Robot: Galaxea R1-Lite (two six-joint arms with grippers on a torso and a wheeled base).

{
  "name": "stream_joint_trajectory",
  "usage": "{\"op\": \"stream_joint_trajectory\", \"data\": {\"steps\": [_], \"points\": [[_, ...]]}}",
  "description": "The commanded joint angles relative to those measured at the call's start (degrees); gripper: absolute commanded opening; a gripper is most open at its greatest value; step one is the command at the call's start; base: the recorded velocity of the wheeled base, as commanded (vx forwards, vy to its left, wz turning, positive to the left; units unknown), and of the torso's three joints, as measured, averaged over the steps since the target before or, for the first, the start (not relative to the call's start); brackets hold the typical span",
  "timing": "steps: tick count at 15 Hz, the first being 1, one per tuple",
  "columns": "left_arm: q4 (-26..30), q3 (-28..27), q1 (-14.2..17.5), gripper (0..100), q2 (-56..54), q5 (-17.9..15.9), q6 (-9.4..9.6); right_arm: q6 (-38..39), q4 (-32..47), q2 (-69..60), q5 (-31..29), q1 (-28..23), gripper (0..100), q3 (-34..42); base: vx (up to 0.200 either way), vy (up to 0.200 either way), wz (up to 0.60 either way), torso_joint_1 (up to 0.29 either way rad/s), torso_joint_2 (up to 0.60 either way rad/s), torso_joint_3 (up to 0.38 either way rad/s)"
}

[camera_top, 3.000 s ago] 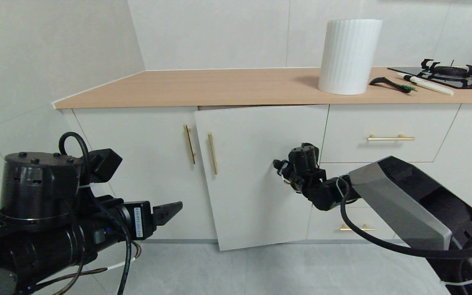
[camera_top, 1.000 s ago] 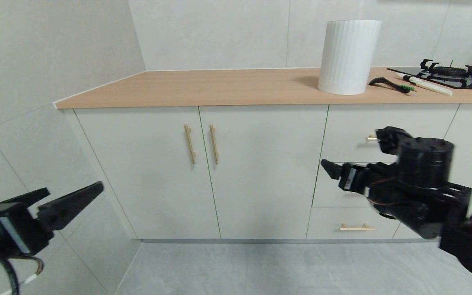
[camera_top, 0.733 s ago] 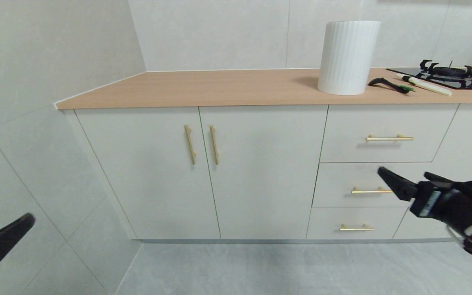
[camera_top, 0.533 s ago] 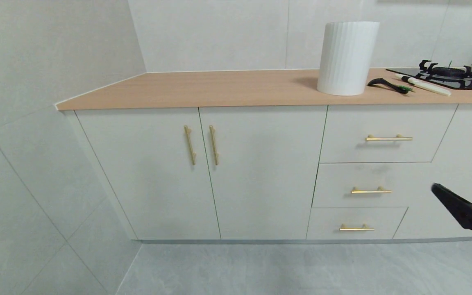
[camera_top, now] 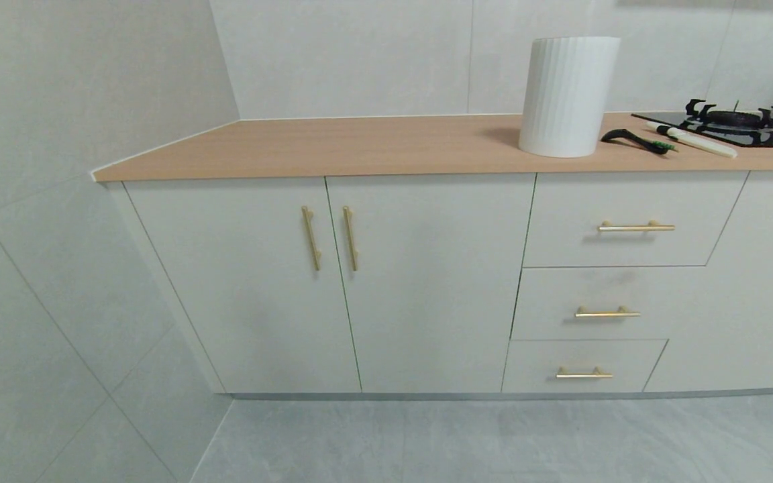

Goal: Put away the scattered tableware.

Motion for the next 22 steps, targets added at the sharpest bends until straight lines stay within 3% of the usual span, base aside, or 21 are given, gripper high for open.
{"op": "stream_joint_trajectory", "data": {"steps": [1,3,5,6,8,11,12,15,19,22], "points": [[0.5,0.7,3.3,100,-3.1,-0.5,0.86,-0.6,0.3,-6.2,-0.1,-6.2,100,1.1,0.0,0.0,0.0,0.0,0.0,0.0],[0.5,3.3,4.7,100,-5.9,-0.8,4.55,-2.3,2.5,-10.3,4.4,-10.2,100,2.7,0.0,0.0,0.0,0.0,0.0,0.0],[0.2,5.7,4.7,100,-5.9,-0.6,4.11,-2.7,2.6,-11.3,4.7,-9.9,100,5.1,0.0,0.0,0.0,0.0,0.0,0.0],[0.0,9.3,4.7,100,-5.9,-1.2,4.02,-2.7,1.1,-11.3,5.1,-9.9,100,9.1,0.0,0.0,0.0,0.0,0.0,0.0],[-1.6,14.3,4.8,100,-5.9,-3.0,4.55,-2.3,2.9,-11.3,8.5,-9.9,100,9.1,0.0,0.0,0.0,0.0,0.0,0.0],[-8.7,22.5,4.7,100,-5.9,-3.3,5.61,-3.2,6.9,-11.3,14.8,-9.9,100,9.1,0.0,0.0,0.0,0.0,0.0,0.0],[-12.9,24.2,4.7,100,-5.9,-5.2,5.34,-3.3,8.7,-11.3,18.1,-9.8,100,9.1,0.0,0.0,0.0,0.0,0.0,0.0],[-12.2,24.6,4.7,100,-5.9,-9.0,2.27,-3.3,10.6,-11.3,20.2,-9.8,100,9.1,0.0,0.0,0.0,0.0,0.0,0.0],[-11.3,24.6,4.6,100,-5.9,-12.2,3.58,-3.3,10.6,-11.3,20.5,-9.8,100,9.1,0.0,0.0,0.0,0.0,0.0,0.0],[-11.3,24.6,4.6,100,-5.9,-12.3,3.67,-3.5,10.6,-11.3,20.6,-9.8,100,9.1,0.0,0.0,0.0,0.0,0.0,0.0]]}}
